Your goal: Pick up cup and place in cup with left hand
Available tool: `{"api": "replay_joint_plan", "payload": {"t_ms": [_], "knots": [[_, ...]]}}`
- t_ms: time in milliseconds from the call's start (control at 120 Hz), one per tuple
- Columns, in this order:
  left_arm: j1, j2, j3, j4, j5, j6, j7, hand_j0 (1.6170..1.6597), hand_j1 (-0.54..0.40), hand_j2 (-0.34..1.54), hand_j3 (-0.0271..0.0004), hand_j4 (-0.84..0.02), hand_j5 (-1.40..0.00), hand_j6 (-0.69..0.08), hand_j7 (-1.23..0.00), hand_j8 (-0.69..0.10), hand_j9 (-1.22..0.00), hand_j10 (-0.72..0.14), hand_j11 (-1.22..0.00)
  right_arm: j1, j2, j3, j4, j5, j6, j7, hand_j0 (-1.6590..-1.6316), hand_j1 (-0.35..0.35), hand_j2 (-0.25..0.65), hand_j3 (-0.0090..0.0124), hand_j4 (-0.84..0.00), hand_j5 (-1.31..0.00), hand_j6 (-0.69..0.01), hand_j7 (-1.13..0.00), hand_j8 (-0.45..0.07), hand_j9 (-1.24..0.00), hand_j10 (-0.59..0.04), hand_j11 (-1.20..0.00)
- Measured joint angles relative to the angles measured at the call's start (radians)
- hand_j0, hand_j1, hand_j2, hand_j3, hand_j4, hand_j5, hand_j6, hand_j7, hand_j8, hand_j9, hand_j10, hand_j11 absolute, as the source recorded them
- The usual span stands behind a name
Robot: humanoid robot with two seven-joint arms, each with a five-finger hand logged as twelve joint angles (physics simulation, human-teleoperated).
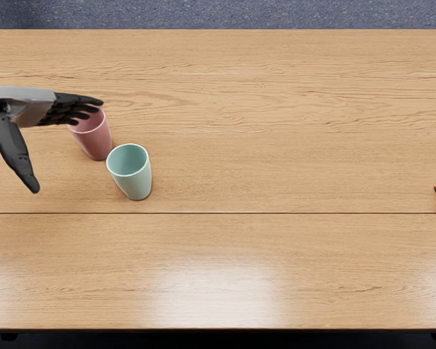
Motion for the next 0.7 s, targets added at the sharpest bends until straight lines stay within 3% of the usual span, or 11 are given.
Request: {"api": "replay_joint_plan", "payload": {"t_ms": [108,150,200,258,300,350,400,450,517,700], "knots": [[0.004,-0.048,-0.012,-0.002,0.002,0.0,0.001,1.658,0.349,0.0,0.0,-0.006,0.0,-0.008,0.0,-0.007,0.0,-0.006,0.0,0.0,0.0,0.0,0.0,0.0,-0.004,-0.002,-1.6581,-0.31,-0.007,0.0,-0.032,-0.04,-0.032,-0.04,-0.032,-0.04,-0.032,-0.04],[-0.001,-0.081,-0.012,-0.001,0.011,0.0,0.028,1.658,0.349,0.0,0.0,-0.006,0.0,-0.008,0.0,-0.007,0.0,-0.006,0.0,0.0,0.0,0.0,0.0,0.0,-0.005,-0.002,-1.6581,-0.31,-0.007,0.0,-0.032,-0.04,-0.032,-0.04,-0.032,-0.04,-0.032,-0.04],[-0.042,-0.14,-0.015,0.0,0.034,0.0,0.109,1.658,0.349,0.0,0.0,-0.007,0.0,-0.008,0.0,-0.008,0.0,-0.006,0.0,0.0,0.0,0.0,0.0,0.0,-0.006,-0.002,-1.6581,-0.31,-0.007,0.0,-0.032,-0.04,-0.032,-0.04,-0.032,-0.04,-0.032,-0.04],[-0.093,-0.246,-0.019,0.0,0.079,0.0,0.251,1.658,0.349,0.0,0.0,-0.005,0.0,-0.007,0.0,-0.006,0.0,-0.005,0.0,-0.001,0.0,0.0,-0.001,0.0,-0.007,-0.002,-1.6581,-0.31,-0.007,0.0,-0.032,-0.04,-0.032,-0.04,-0.032,-0.04,-0.032,-0.04],[-0.097,-0.303,-0.02,-0.001,0.144,0.0,0.331,1.658,0.349,0.0,0.0,-0.005,0.0,-0.006,0.0,-0.006,0.0,-0.004,0.0,-0.002,0.0,0.0,-0.001,0.0,-0.007,-0.002,-1.6581,-0.31,-0.007,0.0,-0.032,-0.04,-0.032,-0.04,-0.032,-0.04,-0.032,-0.04],[-0.096,-0.345,-0.021,-0.009,0.231,0.003,0.406,1.658,0.349,0.0,0.0,-0.005,0.0,-0.006,0.0,-0.005,0.0,-0.004,0.0,-0.004,0.0,-0.001,-0.001,-0.001,-0.007,-0.002,-1.6581,-0.311,-0.007,0.0,-0.032,-0.04,-0.032,-0.04,-0.032,-0.04,-0.032,-0.04],[-0.097,-0.362,-0.021,-0.028,0.297,0.023,0.453,1.658,0.349,0.0,0.0,-0.005,0.0,-0.006,0.0,-0.005,0.0,-0.004,0.0,-0.006,0.0,-0.001,-0.001,-0.001,-0.007,-0.002,-1.6581,-0.31,-0.007,0.0,-0.032,-0.04,-0.032,-0.04,-0.032,-0.04,-0.032,-0.04],[-0.097,-0.38,-0.022,-0.046,0.349,0.049,0.482,1.658,0.349,0.0,0.0,-0.004,0.0,-0.005,0.0,-0.005,0.0,-0.004,0.0,-0.01,0.0,-0.001,-0.001,-0.001,-0.008,-0.002,-1.6581,-0.31,-0.007,0.0,-0.032,-0.04,-0.032,-0.04,-0.032,-0.04,-0.032,-0.04],[-0.091,-0.408,-0.022,-0.07,0.399,0.093,0.505,1.6581,0.349,0.0,0.0,-0.004,0.0,-0.005,0.0,-0.005,0.0,-0.004,0.0,-0.013,0.0,-0.001,-0.001,-0.001,-0.008,-0.002,-1.6581,-0.311,-0.006,0.0,-0.032,-0.04,-0.032,-0.04,-0.032,-0.04,-0.032,-0.04],[-0.047,-0.437,-0.02,-0.132,0.506,0.249,0.525,1.6581,0.349,0.0,0.0,-0.003,0.0,-0.005,0.0,-0.004,0.0,-0.003,0.0,-0.016,0.0,-0.001,-0.002,-0.001,-0.008,-0.002,-1.6581,-0.31,-0.007,0.0,-0.032,-0.04,-0.032,-0.04,-0.032,-0.04,-0.032,-0.04]]}}
